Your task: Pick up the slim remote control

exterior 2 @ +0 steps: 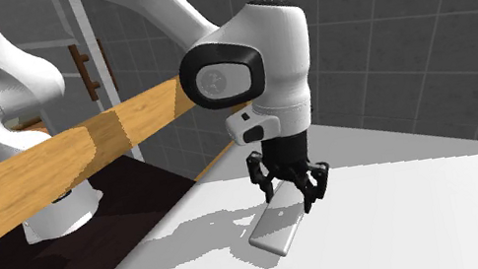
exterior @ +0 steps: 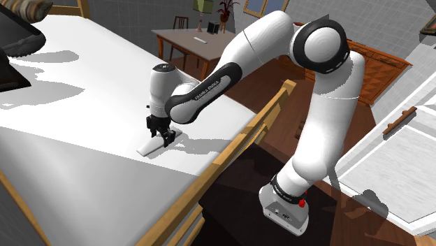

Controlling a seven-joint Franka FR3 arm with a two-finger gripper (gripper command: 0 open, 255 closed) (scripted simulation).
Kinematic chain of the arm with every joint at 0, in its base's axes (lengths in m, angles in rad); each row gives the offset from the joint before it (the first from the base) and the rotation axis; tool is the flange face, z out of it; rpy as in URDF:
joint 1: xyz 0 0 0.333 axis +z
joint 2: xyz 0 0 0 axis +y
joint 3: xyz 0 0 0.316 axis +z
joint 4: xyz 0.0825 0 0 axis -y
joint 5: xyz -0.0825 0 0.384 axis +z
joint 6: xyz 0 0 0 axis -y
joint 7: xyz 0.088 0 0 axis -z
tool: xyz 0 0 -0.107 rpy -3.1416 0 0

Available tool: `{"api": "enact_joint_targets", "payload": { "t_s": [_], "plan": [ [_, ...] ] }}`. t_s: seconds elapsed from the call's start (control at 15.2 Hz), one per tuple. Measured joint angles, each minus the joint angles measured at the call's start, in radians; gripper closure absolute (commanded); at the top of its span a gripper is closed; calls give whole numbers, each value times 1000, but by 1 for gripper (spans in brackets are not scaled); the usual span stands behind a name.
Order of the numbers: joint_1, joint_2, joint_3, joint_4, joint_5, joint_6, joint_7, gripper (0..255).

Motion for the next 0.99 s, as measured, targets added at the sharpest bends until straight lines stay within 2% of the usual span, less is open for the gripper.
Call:
{"api": "enact_joint_targets", "payload": {
  "t_s": [0.53, 0.99],
  "plan": [
    [-1, -3, 2, 0, 3, -4, -2, 255],
    [-30, -75, 36, 5, 64, -69, -46, 255]
  ]
}}
